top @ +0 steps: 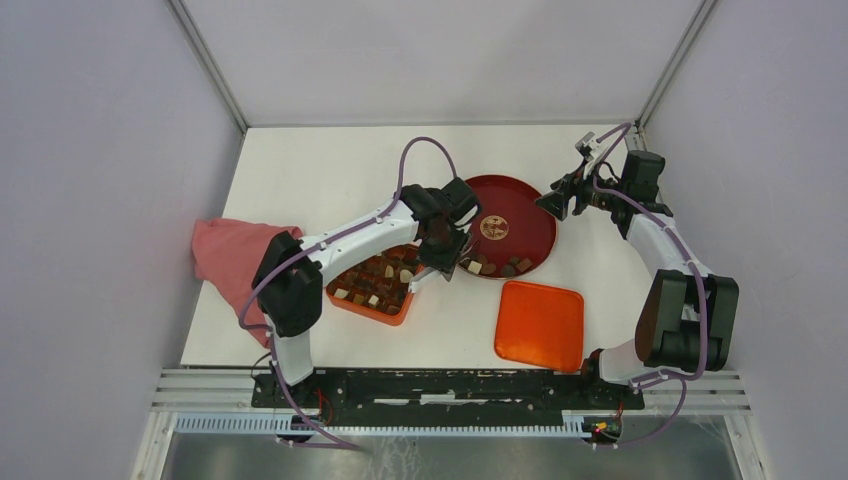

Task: Pack the chocolate
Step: Pick up the fake chocolate from the plate.

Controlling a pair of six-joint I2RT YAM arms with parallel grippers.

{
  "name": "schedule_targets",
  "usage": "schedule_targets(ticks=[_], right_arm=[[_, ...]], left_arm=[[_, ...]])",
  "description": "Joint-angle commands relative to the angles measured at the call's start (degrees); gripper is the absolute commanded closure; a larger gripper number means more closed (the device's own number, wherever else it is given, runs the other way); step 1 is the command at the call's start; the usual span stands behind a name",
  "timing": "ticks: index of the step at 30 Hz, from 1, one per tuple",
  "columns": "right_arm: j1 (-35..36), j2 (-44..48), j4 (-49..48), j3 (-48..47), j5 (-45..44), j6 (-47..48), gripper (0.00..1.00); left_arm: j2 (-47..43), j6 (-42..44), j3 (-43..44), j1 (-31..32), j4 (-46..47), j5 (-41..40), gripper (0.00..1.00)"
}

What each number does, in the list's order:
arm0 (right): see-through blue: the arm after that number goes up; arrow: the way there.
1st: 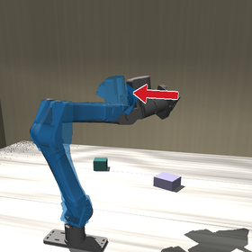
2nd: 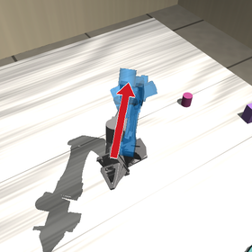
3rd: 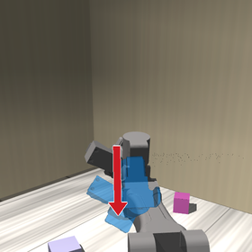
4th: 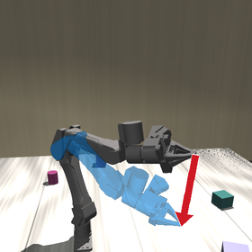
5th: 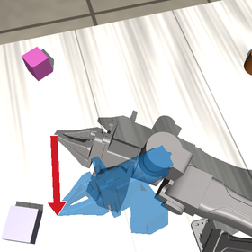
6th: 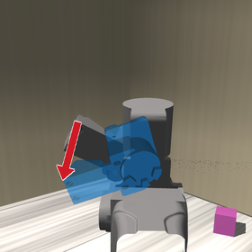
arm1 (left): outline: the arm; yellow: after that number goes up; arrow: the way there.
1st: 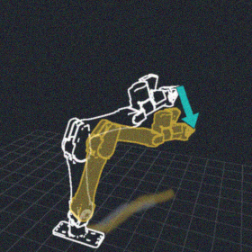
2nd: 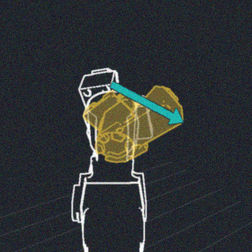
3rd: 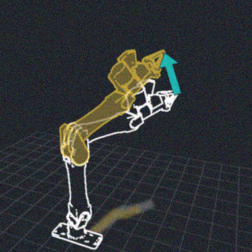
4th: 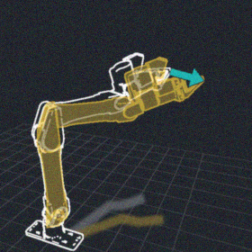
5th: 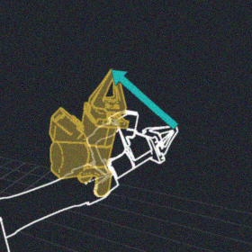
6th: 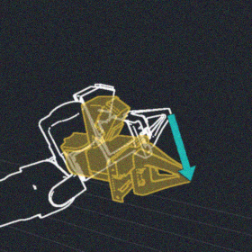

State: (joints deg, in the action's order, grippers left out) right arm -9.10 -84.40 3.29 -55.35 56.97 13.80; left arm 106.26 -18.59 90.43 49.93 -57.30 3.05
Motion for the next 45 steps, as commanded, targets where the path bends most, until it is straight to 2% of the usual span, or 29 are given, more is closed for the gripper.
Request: schedule_targets(ticks=[1, 27, 45], right_arm=[[0.2, 0.0, -1.9, 0.1, 1.4, 0.6, 0.26], [0.3, 0.1, -1.9, 0.1, 1.7, 0.7, 0.26], [0.4, 0.2, -2.0, 0.2, 1.8, 0.7, 0.26]], left_arm=[[0.2, 2.8, 2.9, 0.2, -0.5, -0.4, 0.56], [2.8, 3.6, 4.4, 0.2, -3.4, 0.1, 0.54], [0.7, 3.2, 4.3, 0.3, -4.0, 2.5, 0.53]])
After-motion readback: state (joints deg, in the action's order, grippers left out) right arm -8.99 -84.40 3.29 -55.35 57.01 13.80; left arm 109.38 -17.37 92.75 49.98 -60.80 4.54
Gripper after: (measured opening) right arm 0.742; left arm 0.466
